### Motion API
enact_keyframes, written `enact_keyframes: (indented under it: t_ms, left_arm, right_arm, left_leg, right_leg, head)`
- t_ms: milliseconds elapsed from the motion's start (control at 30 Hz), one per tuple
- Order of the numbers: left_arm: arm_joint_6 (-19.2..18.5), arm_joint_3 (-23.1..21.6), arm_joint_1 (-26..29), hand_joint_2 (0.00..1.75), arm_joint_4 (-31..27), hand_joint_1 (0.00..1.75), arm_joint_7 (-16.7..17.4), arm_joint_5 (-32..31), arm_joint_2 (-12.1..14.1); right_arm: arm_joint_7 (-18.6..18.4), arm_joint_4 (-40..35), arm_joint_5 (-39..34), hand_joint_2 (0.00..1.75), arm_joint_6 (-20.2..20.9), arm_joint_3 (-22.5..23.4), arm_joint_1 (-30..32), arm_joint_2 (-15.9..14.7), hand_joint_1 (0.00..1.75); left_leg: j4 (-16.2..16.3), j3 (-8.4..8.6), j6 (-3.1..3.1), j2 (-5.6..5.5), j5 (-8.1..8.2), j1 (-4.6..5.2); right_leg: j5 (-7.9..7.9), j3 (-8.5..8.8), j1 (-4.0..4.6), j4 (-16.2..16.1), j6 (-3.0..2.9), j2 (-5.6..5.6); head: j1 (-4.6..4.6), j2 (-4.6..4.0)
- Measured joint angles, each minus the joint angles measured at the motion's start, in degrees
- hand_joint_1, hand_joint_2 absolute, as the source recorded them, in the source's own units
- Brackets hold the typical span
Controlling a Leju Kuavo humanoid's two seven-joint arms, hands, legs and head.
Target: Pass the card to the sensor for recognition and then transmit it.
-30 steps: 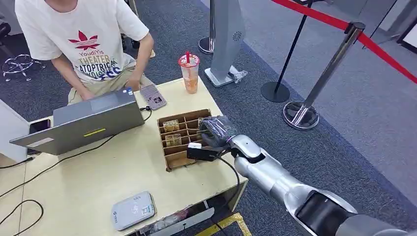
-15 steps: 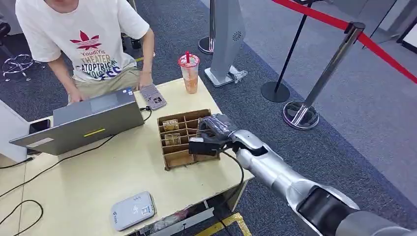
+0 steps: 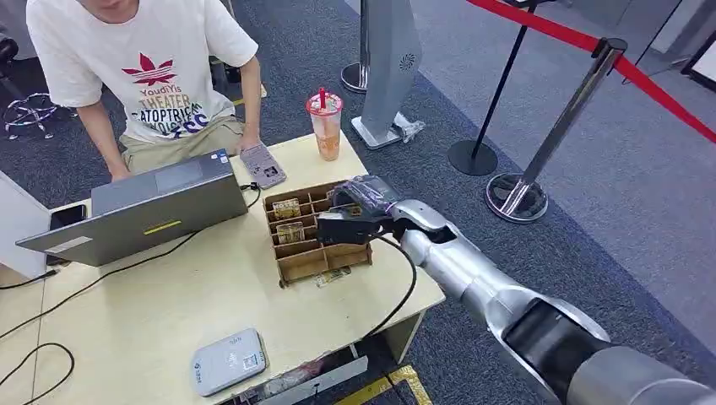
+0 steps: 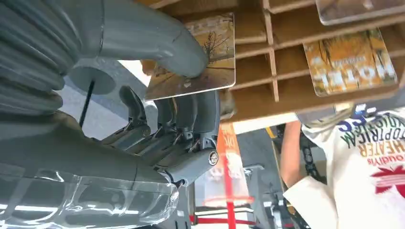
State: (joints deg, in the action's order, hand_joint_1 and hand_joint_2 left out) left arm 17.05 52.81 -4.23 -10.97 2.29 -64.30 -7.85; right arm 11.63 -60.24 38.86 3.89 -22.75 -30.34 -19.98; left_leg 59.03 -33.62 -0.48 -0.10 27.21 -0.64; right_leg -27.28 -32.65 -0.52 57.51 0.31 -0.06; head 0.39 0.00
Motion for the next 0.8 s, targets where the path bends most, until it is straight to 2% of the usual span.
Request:
enact_keyframes:
  t_ms: [167, 400, 600, 800]
  left_arm:
    - [-0.09, 0.00, 0.00, 0.00, 0.00, 0.00, 0.00, -0.02, 0.00]
    - [-0.15, 0.00, 0.01, 0.00, 0.00, 0.00, 0.00, 0.11, 0.00]
    - [-0.22, 0.00, 0.05, 0.00, 0.00, 0.00, -0.15, 0.46, 0.00]
    - [-0.44, 0.00, 0.04, 0.00, 0.00, 0.00, -0.17, 0.07, 0.00]
  right_arm:
    - [0.00, -0.35, -1.05, 1.75, 1.92, -0.15, -2.08, -0.35, 1.43]
    - [-0.18, -1.64, -2.19, 1.75, 4.55, -0.55, -4.50, -0.94, 1.40]
    - [-0.42, -2.29, -2.97, 1.75, 5.29, -1.20, -6.32, -0.94, 1.38]
    - [-0.52, -2.91, -3.98, 1.75, 5.20, -1.25, -7.17, -0.94, 1.47]
  left_leg:
    - [0.00, 0.00, 0.00, -0.01, 0.00, 0.00]
    - [0.00, 0.00, 0.00, 0.00, 0.00, 0.00]
    - [0.00, 0.00, 0.00, -0.01, 0.00, 0.00]
    - [0.00, -0.01, 0.00, -0.01, 0.00, 0.00]
  right_leg:
    - [0.00, 0.00, 0.00, 0.00, 0.00, -0.01]
    - [0.00, 0.00, 0.00, 0.00, 0.00, 0.00]
    - [0.00, 0.00, 0.00, 0.00, 0.00, -0.01]
    - [0.00, 0.00, 0.00, 0.00, 0.00, -0.01]
  head:
    - [0.00, 0.00]
    - [0.00, 0.00]
    - [0.00, 0.00]
    - [0.00, 0.00]
